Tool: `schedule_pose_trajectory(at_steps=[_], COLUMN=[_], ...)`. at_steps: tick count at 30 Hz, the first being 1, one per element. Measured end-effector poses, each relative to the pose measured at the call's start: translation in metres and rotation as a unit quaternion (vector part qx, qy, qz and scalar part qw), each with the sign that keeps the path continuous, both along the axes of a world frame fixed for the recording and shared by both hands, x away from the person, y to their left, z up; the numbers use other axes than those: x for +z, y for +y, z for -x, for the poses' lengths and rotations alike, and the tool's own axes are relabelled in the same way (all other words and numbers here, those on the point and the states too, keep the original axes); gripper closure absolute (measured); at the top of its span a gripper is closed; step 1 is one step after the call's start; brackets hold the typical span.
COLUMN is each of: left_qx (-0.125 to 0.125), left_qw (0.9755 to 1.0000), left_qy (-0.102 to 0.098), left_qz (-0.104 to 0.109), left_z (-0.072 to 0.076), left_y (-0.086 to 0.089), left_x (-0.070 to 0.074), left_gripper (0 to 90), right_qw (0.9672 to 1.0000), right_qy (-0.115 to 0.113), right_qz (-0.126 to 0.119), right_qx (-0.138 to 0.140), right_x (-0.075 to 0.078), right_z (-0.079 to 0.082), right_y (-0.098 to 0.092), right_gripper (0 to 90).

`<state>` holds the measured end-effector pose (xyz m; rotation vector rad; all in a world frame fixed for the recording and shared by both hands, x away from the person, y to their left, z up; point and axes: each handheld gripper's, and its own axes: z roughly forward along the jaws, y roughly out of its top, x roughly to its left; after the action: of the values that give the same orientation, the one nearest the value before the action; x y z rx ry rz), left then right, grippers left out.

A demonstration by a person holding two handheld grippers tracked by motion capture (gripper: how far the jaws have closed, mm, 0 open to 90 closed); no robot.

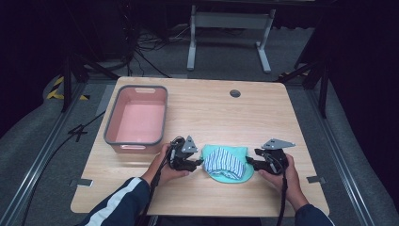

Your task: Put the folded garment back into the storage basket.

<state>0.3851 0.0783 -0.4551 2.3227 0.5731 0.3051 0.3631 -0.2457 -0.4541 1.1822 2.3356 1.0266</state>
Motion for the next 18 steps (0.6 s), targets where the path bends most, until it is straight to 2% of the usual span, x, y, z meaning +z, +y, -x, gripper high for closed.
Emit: schedule_pose_trajectory(at_steps=[3, 7, 10, 12, 15, 18], left_qx=[0.013, 0.017, 0.02, 0.027, 0.033, 0.033], left_qw=[0.9999, 0.9996, 0.9992, 0.999, 0.9983, 0.9984], left_qy=[0.005, 0.021, 0.033, 0.034, 0.047, 0.045], left_qz=[0.004, 0.008, 0.009, 0.004, 0.009, 0.013], left_z=[-0.01, -0.019, -0.021, -0.021, -0.022, -0.021], left_y=[-0.007, -0.014, -0.016, -0.017, -0.016, -0.015], left_x=[-0.004, -0.013, -0.018, -0.02, -0.022, -0.024], left_gripper=[50.6, 46.9, 41.5, 36.5, 29.1, 26.6], right_qw=[0.9999, 0.9998, 0.9997, 0.9995, 0.9992, 0.9991], right_qy=[0.006, 0.012, 0.017, 0.022, 0.027, 0.026], right_qz=[0.009, 0.016, 0.019, 0.023, 0.029, 0.033], right_qx=[0.003, 0.005, 0.001, 0.004, 0.008, 0.004], right_x=[-0.004, -0.007, -0.01, -0.013, -0.018, -0.018], right_z=[-0.003, -0.004, -0.004, -0.005, -0.005, -0.004], right_y=[0.008, 0.012, 0.012, 0.013, 0.016, 0.016], right_gripper=[48.4, 47.6, 45.6, 43.9, 40.8, 36.9])
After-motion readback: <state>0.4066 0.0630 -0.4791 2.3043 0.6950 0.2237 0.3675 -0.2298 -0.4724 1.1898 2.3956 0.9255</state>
